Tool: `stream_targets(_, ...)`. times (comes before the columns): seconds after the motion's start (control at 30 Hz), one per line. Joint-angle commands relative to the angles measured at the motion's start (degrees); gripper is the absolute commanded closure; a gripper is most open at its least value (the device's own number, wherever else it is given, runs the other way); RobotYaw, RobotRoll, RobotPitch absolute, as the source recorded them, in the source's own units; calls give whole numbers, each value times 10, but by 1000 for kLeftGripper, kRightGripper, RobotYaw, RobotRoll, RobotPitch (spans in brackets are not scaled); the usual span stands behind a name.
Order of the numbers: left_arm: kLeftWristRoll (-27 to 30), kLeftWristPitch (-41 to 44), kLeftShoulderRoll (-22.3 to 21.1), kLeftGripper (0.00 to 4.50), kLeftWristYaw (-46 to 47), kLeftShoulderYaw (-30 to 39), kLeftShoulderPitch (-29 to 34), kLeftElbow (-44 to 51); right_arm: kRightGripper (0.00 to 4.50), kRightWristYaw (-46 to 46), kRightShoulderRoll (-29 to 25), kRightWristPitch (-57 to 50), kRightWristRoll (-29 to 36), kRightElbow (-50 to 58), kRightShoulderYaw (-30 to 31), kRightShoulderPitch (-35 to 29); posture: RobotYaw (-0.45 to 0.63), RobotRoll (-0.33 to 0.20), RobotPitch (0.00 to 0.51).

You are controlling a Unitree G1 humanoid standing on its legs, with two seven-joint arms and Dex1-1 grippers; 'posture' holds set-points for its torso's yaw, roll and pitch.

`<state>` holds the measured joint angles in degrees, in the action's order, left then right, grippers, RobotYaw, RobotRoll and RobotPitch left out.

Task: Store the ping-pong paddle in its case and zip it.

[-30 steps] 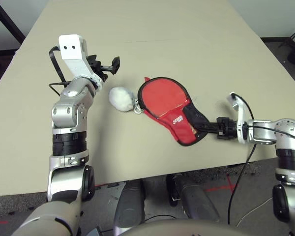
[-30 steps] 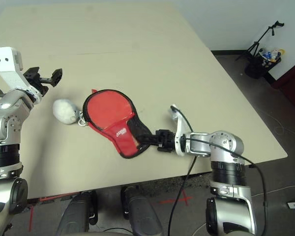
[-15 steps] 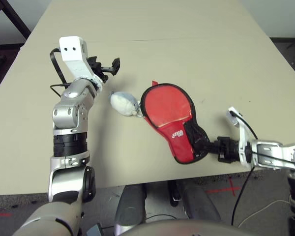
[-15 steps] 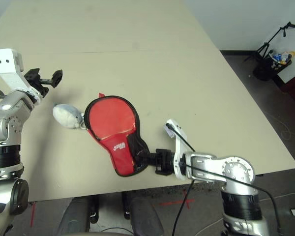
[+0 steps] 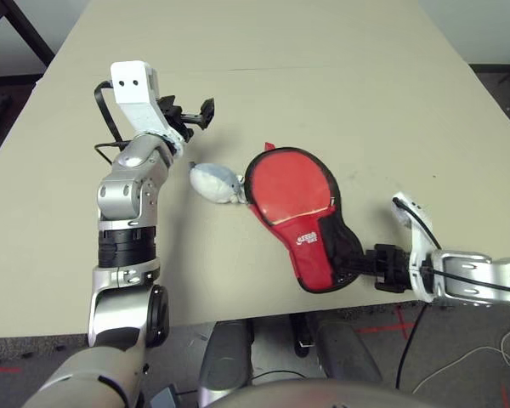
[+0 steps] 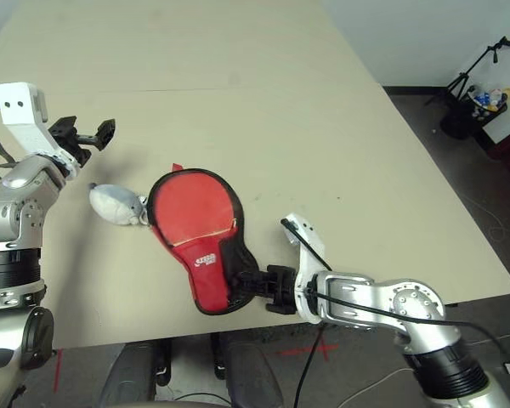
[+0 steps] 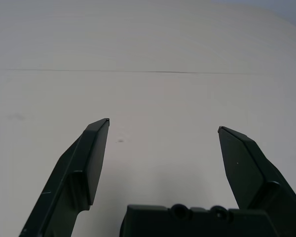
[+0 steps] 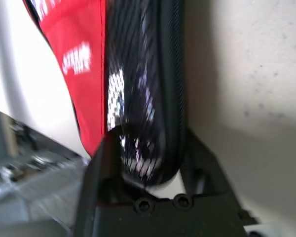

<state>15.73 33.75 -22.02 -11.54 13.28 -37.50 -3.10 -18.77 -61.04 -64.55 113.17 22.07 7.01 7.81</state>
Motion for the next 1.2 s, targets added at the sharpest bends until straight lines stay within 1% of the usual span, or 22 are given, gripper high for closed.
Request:
stream_targets(0.03,-2,-4,-5,0,-2,5,10,-7,1316,61,-84,-57,-6,13,-19,19,43,0,192)
stream_targets(0.1,-3,-6,-5,0,-2,4,7,-11,696,106,-122,-80,-10,11,-21,45,38,0,191)
stream_targets(0.17,-4,-9,-4,0,-2,3,3,-17,55,158,-140,-104,-26,4,-20,89,36,0,191)
stream_targets(0.23,-5,-13,-3,0,-3,1,0,-22,21,195,-138,-115,-56,-9,-16,132,31,0,189)
stream_targets(0.27,-5,-14,-2,0,-3,0,-2,-24,21,204,-124,-111,-77,-20,-14,158,26,0,188)
stream_targets(0.37,-5,-20,0,0,-5,-2,-7,-33,21,209,-58,-92,-134,-49,1,230,18,0,187)
stream_targets(0.4,-6,-22,1,0,-6,-4,-9,-37,21,212,-30,-87,-163,-49,8,250,18,0,187)
stream_targets(0.43,-7,-24,1,0,-9,-7,-12,-42,21,223,-5,-84,-218,-35,28,267,20,0,186)
stream_targets(0.47,-8,-27,-1,0,-13,-10,-17,-47,21,246,13,-77,-287,-14,59,282,20,0,186)
stream_targets(0.5,-9,-29,-4,0,-18,-11,-23,-53,21,264,28,-71,-340,2,83,288,20,0,184)
stream_targets(0.53,-9,-31,-7,0,-21,-12,-27,-56,21,282,37,-67,-378,11,97,290,28,0,184)
stream_targets(0.63,-11,-33,-26,0,-37,-13,-38,-69,21,340,56,-47,-468,26,129,291,33,0,183)
stream_targets(0.73,-13,-40,-41,0,-43,-10,-47,-84,21,398,64,-15,-559,35,160,297,41,0,181)
stream_targets(0.87,-14,-46,-56,0,-52,-11,-54,-97,21,459,85,32,-672,20,201,314,45,0,178)
stream_targets(0.93,-15,-49,-65,0,-64,-17,-54,-100,21,486,96,50,-718,11,218,322,45,0,176)
stream_targets(1.03,-13,-50,-88,0,-108,-30,-56,-104,21,520,113,72,-780,-6,243,332,47,0,172)
stream_targets(1.13,-8,-48,-112,0,-147,-36,-61,-112,21,548,128,83,-825,-21,257,334,55,0,168)
stream_targets(1.2,-8,-49,-142,0,-190,-45,-70,-121,21,568,131,88,-857,-30,275,331,64,0,164)
